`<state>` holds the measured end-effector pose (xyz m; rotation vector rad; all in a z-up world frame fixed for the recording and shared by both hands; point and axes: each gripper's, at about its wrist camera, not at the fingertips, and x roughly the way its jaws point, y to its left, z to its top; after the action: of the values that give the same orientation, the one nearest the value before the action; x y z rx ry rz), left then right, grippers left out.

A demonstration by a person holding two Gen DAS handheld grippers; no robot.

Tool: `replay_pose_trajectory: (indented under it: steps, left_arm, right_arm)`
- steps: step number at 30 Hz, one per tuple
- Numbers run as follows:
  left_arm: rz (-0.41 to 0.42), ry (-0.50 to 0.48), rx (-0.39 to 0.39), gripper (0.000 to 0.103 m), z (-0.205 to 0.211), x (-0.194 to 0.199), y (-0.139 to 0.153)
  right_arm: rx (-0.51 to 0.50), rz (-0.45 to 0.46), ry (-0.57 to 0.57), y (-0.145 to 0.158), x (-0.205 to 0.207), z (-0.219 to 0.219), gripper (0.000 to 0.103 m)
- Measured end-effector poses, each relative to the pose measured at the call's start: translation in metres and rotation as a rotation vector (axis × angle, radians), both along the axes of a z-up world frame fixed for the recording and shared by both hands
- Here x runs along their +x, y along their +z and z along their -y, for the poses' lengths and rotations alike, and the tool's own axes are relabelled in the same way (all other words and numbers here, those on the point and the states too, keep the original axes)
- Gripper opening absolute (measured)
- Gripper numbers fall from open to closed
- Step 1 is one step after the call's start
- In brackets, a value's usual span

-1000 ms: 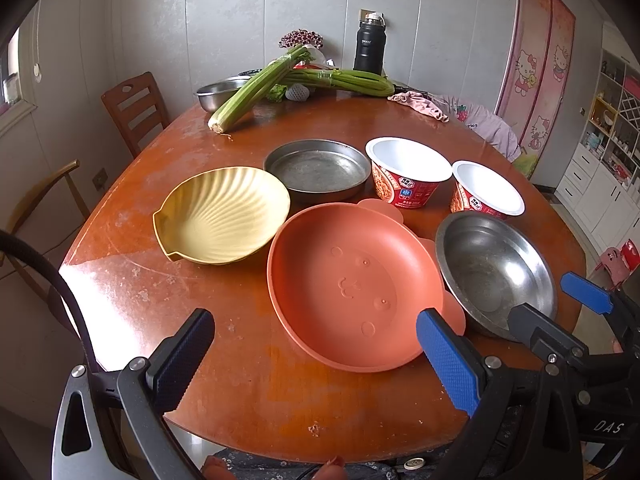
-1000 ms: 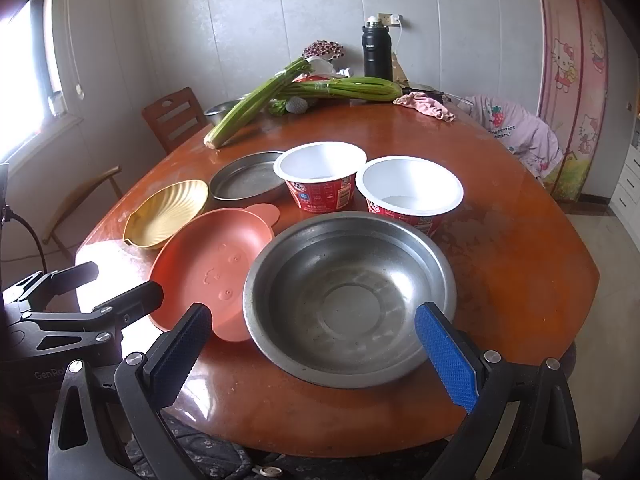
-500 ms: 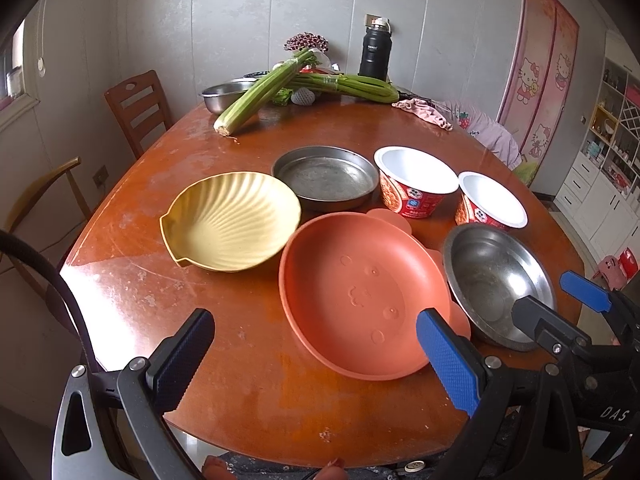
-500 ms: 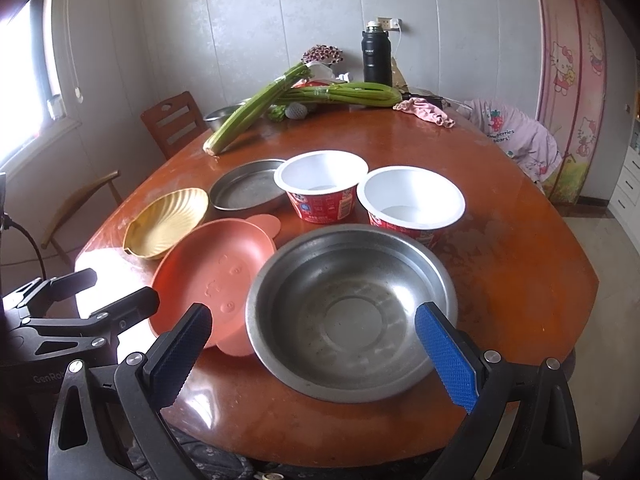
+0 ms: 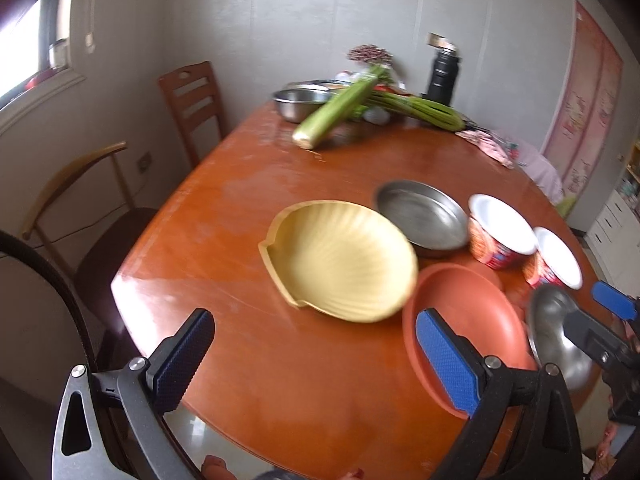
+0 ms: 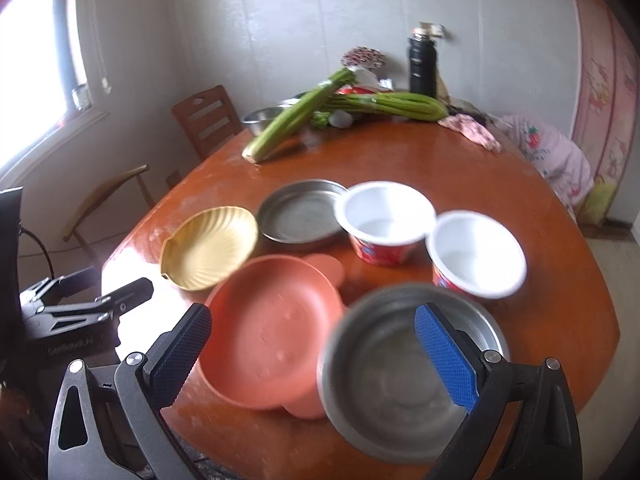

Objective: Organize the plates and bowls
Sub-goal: 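Move the left gripper to the yellow shell plate rim and grasp it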

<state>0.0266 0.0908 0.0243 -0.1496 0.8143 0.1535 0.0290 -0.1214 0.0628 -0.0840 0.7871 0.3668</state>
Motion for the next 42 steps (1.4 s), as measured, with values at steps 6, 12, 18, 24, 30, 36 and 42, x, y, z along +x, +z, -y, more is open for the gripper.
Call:
replay_pose_trajectory:
  steps: [6, 12, 18, 24, 30, 36, 42]
  left_arm:
    - [-0.012, 0.047, 0.015, 0.101, -0.042, 0.026, 0.002]
    - [-0.065, 0.024, -0.019, 0.101, -0.066, 0.06, -0.009]
    - [-0.13, -0.019, -0.004, 0.101, -0.072, 0.095, -0.029]
    - [-0.19, -0.09, 0.009, 0.101, -0.07, 0.125, -0.053]
    - [-0.202, -0.131, 0.016, 0.095, -0.069, 0.14, -0.062]
    - [-0.21, -0.175, -0.006, 0.082, -0.063, 0.144, -0.065]
    - [-0.23, -0.188, -0.059, 0.044, -0.062, 0.143, -0.072]
  right_arm:
    - [-0.032, -0.018, 0.06, -0.003, 0.024, -0.042, 0.101]
    - [-0.115, -0.049, 0.068, -0.019, 0.054, -0.08, 0.101]
    - [-0.118, -0.12, 0.047, -0.039, 0.081, -0.095, 0.094]
    - [-0.135, -0.192, 0.062, -0.059, 0.098, -0.109, 0.07]
    - [-0.161, -0.226, 0.059, -0.075, 0.108, -0.117, 0.063]
    - [-0.17, -0.241, 0.056, -0.084, 0.119, -0.123, 0.06]
    - [-0.17, -0.252, 0.091, -0.091, 0.123, -0.133, 0.048]
